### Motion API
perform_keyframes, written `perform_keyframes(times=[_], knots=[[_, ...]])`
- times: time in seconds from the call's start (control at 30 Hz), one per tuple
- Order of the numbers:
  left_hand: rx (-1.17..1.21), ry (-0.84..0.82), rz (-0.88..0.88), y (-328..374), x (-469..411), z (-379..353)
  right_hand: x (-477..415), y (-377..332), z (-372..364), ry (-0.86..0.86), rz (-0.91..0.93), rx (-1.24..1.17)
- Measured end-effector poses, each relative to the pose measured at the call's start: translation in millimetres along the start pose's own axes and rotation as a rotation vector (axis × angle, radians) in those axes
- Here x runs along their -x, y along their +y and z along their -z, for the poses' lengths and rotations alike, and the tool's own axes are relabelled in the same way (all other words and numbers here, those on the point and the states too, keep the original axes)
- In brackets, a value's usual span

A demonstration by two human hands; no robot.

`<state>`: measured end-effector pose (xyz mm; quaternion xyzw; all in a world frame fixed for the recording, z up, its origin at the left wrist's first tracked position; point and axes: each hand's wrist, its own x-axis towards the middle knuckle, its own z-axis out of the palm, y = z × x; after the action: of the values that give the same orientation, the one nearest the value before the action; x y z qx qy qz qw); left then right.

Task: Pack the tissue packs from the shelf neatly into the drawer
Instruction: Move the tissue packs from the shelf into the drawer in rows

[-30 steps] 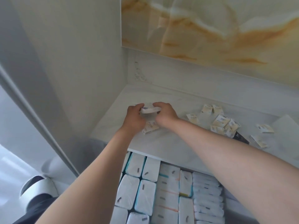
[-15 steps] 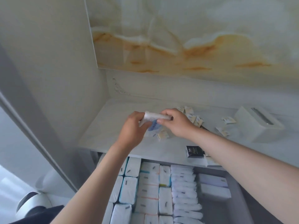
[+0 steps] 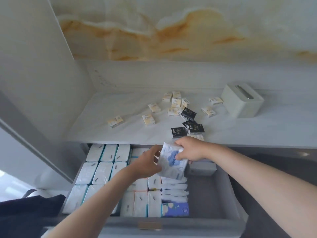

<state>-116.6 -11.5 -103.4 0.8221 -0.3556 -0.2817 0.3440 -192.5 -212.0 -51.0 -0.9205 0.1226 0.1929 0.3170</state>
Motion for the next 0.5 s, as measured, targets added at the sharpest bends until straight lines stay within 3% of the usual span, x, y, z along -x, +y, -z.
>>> perform_keyframes(times=[0.13,0.23,0.4,0.5], knots=[[-0.287,-0.154,0.053,-20.9,10.7,-37.6,14.7,23.0,-8.4,-0.061,-0.081,-0.053],[-0.479,-0.22,-0.014,-40.9,12.5,-63.1,20.0,36.0,-14.2,-0.096,-0.079,-0.065],[-0.671,-0.059,-0.109,-47.8,7.5,-91.2,21.0,38.9,-25.0,-0.115,-0.049,-0.063],[-0.616,0.071,-0.141,-47.7,-2.3,-92.0,20.4,32.4,-31.2,-0.152,0.005,0.023]])
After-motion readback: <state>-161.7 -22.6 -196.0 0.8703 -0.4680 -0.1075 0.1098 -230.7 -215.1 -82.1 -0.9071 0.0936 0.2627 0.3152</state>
